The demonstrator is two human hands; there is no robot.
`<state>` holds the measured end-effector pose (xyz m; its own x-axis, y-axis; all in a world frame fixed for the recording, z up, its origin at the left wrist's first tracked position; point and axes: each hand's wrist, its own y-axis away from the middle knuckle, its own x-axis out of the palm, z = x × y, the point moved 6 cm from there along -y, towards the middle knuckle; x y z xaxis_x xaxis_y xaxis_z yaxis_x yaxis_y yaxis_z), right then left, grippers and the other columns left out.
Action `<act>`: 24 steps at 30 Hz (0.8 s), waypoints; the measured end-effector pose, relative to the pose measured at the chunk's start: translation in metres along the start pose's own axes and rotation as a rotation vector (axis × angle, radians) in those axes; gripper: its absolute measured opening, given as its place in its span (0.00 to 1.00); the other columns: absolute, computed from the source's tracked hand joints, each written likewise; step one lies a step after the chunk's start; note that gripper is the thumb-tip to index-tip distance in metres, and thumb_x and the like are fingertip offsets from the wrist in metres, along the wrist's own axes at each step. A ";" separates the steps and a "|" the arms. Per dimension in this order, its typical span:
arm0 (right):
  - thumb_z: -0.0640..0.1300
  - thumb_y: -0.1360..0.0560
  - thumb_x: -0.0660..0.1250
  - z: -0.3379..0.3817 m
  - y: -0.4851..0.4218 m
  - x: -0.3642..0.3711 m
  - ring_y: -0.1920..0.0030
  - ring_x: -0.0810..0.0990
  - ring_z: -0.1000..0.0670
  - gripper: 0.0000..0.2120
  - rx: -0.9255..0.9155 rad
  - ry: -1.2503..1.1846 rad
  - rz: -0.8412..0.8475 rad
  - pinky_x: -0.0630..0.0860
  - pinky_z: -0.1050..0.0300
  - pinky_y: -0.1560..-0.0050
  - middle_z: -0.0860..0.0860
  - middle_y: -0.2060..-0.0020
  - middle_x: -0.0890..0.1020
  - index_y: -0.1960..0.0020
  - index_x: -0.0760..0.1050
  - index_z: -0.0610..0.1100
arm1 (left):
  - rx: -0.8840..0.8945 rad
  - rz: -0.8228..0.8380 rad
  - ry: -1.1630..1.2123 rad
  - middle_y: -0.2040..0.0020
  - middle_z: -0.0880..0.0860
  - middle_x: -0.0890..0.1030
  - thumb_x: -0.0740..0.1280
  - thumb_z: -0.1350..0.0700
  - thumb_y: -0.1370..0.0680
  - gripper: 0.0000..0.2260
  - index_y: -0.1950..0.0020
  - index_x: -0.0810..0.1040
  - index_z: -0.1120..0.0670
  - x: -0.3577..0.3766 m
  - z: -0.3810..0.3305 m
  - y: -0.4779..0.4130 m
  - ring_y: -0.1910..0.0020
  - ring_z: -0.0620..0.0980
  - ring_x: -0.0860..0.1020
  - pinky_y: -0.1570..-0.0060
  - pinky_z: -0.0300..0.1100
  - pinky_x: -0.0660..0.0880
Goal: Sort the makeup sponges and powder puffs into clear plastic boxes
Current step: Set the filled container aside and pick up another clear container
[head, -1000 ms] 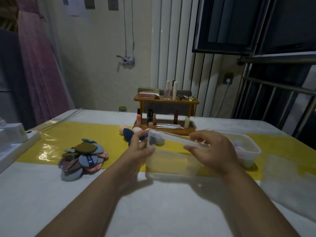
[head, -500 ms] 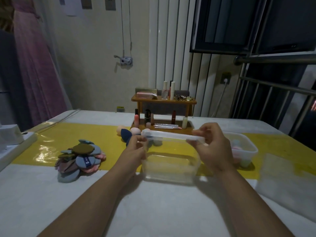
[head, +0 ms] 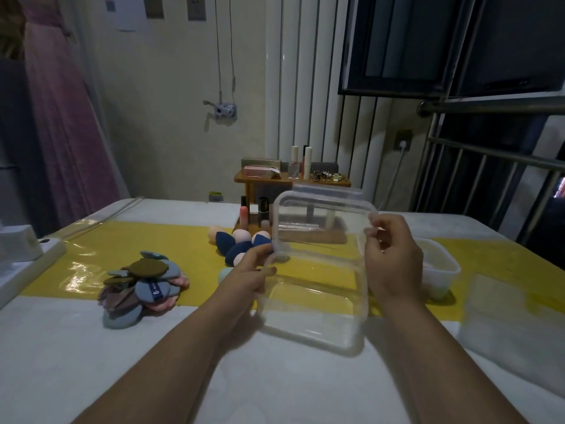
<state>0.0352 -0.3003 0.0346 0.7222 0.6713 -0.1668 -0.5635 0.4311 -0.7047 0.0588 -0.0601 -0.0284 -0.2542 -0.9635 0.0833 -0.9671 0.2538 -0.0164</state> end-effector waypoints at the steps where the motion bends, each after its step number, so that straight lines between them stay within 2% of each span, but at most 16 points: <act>1: 0.38 0.22 0.64 -0.002 -0.001 0.000 0.52 0.81 0.49 0.12 0.029 0.020 0.025 0.75 0.54 0.55 0.54 0.53 0.81 0.44 0.76 0.53 | 0.006 0.011 0.010 0.41 0.45 0.82 0.72 0.52 0.40 0.25 0.44 0.80 0.36 0.001 0.000 0.000 0.41 0.51 0.79 0.35 0.53 0.74; 3: 0.37 0.24 0.64 -0.007 -0.003 0.003 0.44 0.78 0.45 0.22 0.096 0.118 0.134 0.75 0.52 0.48 0.48 0.44 0.80 0.33 0.73 0.54 | 0.010 0.018 0.012 0.42 0.47 0.82 0.72 0.50 0.44 0.29 0.42 0.80 0.38 0.001 0.001 -0.001 0.40 0.55 0.79 0.34 0.58 0.73; 5: 0.40 0.28 0.66 -0.012 -0.003 0.008 0.35 0.72 0.42 0.29 0.128 0.289 0.253 0.69 0.44 0.37 0.45 0.35 0.76 0.28 0.68 0.54 | 0.014 0.006 0.003 0.39 0.54 0.79 0.70 0.54 0.42 0.31 0.38 0.77 0.44 0.001 0.001 -0.002 0.38 0.61 0.77 0.33 0.65 0.69; 7: 0.45 0.28 0.67 -0.016 -0.001 0.014 0.28 0.63 0.42 0.33 0.152 0.395 0.350 0.61 0.40 0.31 0.47 0.26 0.67 0.25 0.62 0.54 | 0.021 -0.007 -0.007 0.38 0.58 0.77 0.66 0.59 0.39 0.29 0.37 0.75 0.48 0.002 0.002 -0.002 0.37 0.65 0.75 0.33 0.67 0.67; 9: 0.48 0.27 0.66 -0.020 0.000 0.018 0.24 0.57 0.43 0.36 0.188 0.468 0.402 0.57 0.40 0.28 0.50 0.21 0.59 0.22 0.57 0.54 | 0.038 0.004 -0.033 0.38 0.58 0.76 0.64 0.59 0.35 0.26 0.36 0.74 0.51 0.004 0.002 0.000 0.36 0.65 0.74 0.32 0.66 0.68; 16: 0.51 0.26 0.63 -0.024 0.000 0.017 0.22 0.50 0.43 0.37 0.221 0.736 0.474 0.54 0.39 0.27 0.53 0.20 0.49 0.21 0.52 0.55 | 0.073 0.014 -0.135 0.40 0.55 0.77 0.59 0.60 0.38 0.29 0.37 0.74 0.52 0.010 0.001 -0.001 0.37 0.58 0.75 0.33 0.64 0.69; 21: 0.52 0.25 0.64 0.004 -0.003 0.016 0.23 0.50 0.44 0.28 0.083 0.843 0.403 0.53 0.43 0.27 0.49 0.21 0.53 0.25 0.64 0.53 | 0.076 -0.031 -0.067 0.45 0.47 0.82 0.61 0.58 0.36 0.24 0.42 0.79 0.44 0.009 0.010 -0.005 0.39 0.57 0.77 0.34 0.63 0.71; 24: 0.47 0.25 0.66 0.024 -0.002 0.015 0.26 0.55 0.43 0.24 -0.019 0.804 0.306 0.55 0.45 0.29 0.47 0.23 0.58 0.30 0.71 0.51 | 0.072 -0.025 -0.065 0.41 0.49 0.81 0.62 0.55 0.34 0.23 0.41 0.79 0.39 0.009 0.010 -0.008 0.39 0.53 0.78 0.36 0.59 0.74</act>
<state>0.0373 -0.2759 0.0499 0.6088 0.1221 -0.7839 -0.7778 0.2859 -0.5596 0.0640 -0.0717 -0.0376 -0.2275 -0.9736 0.0196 -0.9705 0.2251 -0.0864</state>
